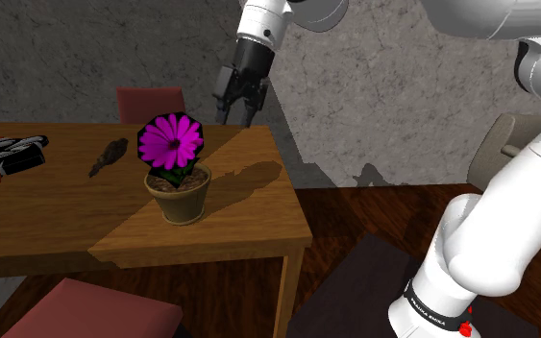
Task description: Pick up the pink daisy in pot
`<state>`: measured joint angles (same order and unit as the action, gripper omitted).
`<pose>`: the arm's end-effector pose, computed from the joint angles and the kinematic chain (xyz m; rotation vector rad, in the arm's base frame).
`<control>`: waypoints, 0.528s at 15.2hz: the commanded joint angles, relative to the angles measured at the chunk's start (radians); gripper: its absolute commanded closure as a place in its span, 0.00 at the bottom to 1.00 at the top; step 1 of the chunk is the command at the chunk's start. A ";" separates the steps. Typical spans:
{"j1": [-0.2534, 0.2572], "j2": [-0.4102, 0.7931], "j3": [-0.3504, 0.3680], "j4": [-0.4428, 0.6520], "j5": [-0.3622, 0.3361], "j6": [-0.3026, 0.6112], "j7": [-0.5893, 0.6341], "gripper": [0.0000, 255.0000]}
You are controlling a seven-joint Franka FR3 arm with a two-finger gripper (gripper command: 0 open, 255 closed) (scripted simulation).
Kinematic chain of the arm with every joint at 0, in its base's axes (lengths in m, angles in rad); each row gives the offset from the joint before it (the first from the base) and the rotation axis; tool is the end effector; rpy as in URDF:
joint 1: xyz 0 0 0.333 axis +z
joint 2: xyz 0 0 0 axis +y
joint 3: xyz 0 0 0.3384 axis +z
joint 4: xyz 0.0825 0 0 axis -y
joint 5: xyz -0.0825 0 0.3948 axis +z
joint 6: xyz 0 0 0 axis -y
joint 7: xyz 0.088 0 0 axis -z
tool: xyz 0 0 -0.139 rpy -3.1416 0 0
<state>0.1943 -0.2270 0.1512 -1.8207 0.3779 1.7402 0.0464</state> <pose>0.4611 0.2228 0.6357 -2.7526 -0.3606 -0.1039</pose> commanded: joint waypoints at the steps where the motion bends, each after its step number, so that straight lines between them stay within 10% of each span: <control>1: 0.011 0.050 0.010 0.072 0.022 -0.007 0.015 0.00; 8: 0.037 0.168 0.038 0.208 0.060 0.011 0.040 0.00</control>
<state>0.2300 -0.0639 0.1871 -1.6091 0.4353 1.7412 0.0886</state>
